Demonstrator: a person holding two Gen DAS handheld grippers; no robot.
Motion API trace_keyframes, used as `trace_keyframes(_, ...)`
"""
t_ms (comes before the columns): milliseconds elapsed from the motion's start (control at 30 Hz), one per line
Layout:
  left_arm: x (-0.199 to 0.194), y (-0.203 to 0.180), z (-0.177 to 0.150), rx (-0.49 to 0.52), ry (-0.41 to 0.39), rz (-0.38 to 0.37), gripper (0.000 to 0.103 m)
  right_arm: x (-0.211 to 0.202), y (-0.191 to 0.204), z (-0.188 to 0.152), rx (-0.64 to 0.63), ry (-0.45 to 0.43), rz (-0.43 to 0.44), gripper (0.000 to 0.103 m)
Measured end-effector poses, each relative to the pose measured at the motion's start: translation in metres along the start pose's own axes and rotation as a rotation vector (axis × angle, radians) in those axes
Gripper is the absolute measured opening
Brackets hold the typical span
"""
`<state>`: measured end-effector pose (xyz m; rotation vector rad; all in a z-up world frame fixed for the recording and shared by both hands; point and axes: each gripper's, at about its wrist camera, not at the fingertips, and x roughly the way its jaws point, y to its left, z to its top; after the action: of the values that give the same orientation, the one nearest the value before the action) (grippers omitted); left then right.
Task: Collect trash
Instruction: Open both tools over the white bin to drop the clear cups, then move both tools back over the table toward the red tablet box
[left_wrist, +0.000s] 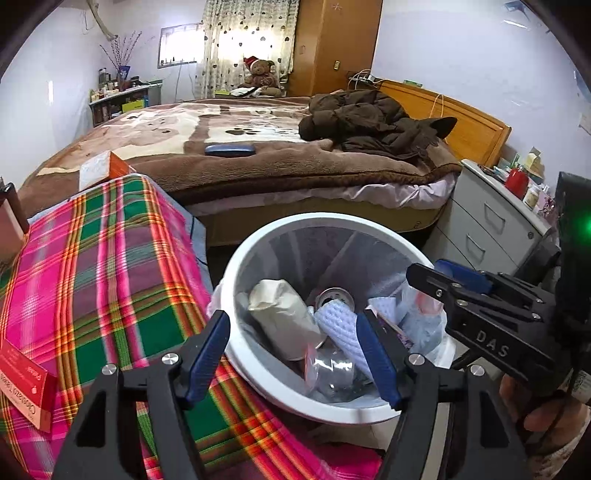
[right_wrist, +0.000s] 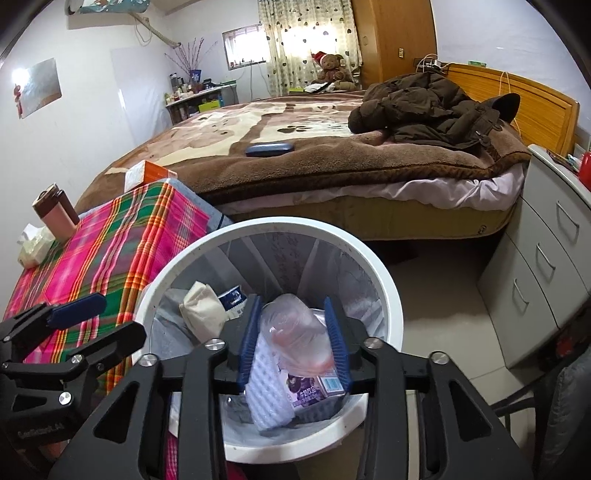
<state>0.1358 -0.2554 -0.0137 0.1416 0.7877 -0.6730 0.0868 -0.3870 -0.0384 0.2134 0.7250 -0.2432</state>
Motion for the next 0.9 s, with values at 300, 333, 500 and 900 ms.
trace_keyframes(300, -0.019, 0.019, -0.004, -0.039, -0.031, 0.024, 0.075, -0.007, 0.008, 0.0, -0.003, -0.027, 0.022, 0.058)
trace_keyframes(333, -0.022, 0.023, -0.005, -0.046, -0.035, 0.023, 0.075, -0.007, 0.009, 0.0, -0.003, -0.029, 0.023, 0.058)
trace_keyframes(500, -0.035, 0.036, -0.01, -0.065, -0.057, 0.062, 0.075, -0.01, 0.02, -0.001, -0.01, -0.043, 0.04, 0.058)
trace_keyframes(900, -0.07, 0.075, -0.025, -0.121, -0.107, 0.166, 0.075, -0.018, 0.06, -0.001, -0.069, -0.079, 0.124, 0.058)
